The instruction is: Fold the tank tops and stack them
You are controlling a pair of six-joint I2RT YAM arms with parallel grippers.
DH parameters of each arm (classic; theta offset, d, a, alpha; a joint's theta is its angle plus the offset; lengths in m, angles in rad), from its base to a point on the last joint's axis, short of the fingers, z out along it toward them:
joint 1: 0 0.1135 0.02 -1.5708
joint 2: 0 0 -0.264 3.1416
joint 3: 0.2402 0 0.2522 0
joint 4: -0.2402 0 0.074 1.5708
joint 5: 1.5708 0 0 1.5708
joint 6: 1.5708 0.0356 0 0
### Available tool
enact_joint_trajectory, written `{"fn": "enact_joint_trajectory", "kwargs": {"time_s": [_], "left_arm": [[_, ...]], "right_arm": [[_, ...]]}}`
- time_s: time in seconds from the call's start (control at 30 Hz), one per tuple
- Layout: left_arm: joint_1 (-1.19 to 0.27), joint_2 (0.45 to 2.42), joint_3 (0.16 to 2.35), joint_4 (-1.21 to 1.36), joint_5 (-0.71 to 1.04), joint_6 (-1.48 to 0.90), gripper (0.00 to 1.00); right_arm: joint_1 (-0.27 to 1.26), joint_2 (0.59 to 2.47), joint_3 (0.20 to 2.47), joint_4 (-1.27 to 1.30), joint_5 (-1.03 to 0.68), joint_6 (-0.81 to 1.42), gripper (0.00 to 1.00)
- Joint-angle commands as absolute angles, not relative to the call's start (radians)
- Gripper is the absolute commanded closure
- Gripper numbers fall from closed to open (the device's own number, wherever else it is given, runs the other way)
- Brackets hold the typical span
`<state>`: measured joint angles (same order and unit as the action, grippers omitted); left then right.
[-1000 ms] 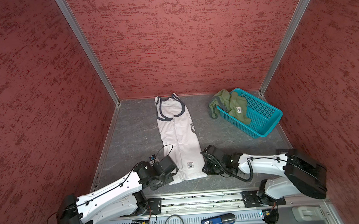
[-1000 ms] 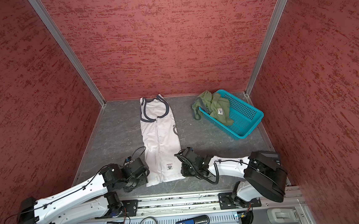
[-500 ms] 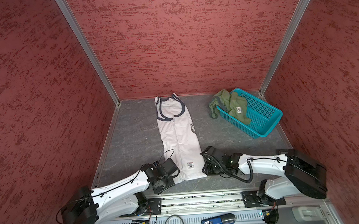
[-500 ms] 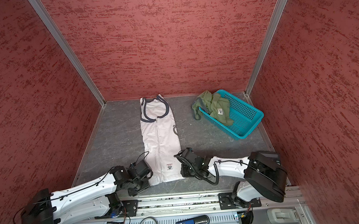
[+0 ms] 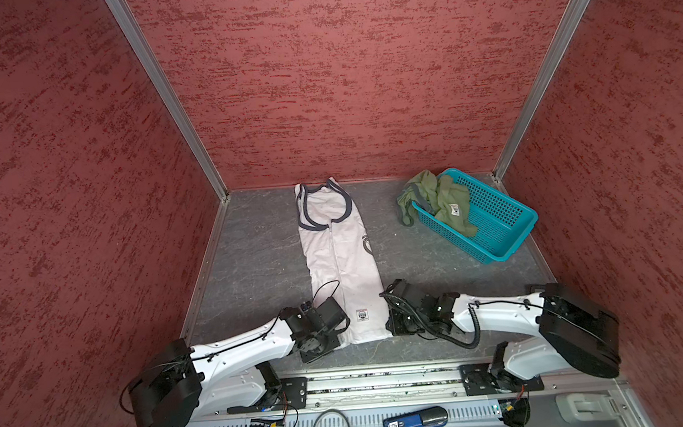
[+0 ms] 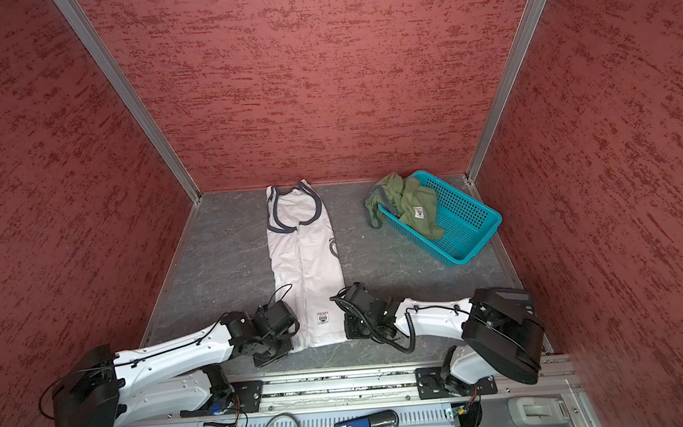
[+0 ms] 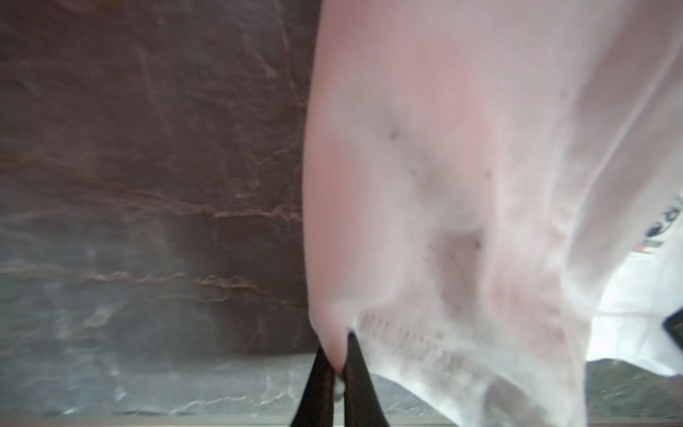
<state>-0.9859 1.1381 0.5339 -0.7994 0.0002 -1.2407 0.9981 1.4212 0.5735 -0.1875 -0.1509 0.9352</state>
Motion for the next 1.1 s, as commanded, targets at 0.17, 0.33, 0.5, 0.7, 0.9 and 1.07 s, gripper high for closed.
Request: {"fn": "enact_joint_trajectory", "kwargs": {"time_s": [0.17, 0.33, 0.5, 0.7, 0.9, 1.07], "left_arm": [[-1.097, 1.088, 0.717, -1.170, -0.174, -1.328, 1.00], [-1.085, 1.060, 0.795, -1.207, -0.215, -1.310, 1.00], [-0.938, 1.075, 0.871, -1.062, -0.171, -1.127, 1.00], [-0.696, 1.263, 1.064, -0.905, -0.055, -0.885, 0.95], [-0.476, 1.542, 1.362, -0.911, -0.031, -0.742, 0.95], [-0.370, 1.723, 1.556, -0.932, -0.033, -0.709, 0.95]], "right_arm": [[1.018, 1.313, 0.594, -0.354, -0.120, 0.937, 0.98], [1.020, 1.282, 0.678, -0.440, -0.070, 0.903, 0.98], [0.993, 1.324, 0.809, -0.471, -0.045, 0.828, 0.98], [0.848, 1.411, 0.997, -0.425, -0.106, 0.687, 0.98], [0.670, 1.635, 1.258, -0.384, -0.201, 0.556, 0.97], [0.583, 1.855, 1.510, -0.418, -0.258, 0.492, 0.97]]}}
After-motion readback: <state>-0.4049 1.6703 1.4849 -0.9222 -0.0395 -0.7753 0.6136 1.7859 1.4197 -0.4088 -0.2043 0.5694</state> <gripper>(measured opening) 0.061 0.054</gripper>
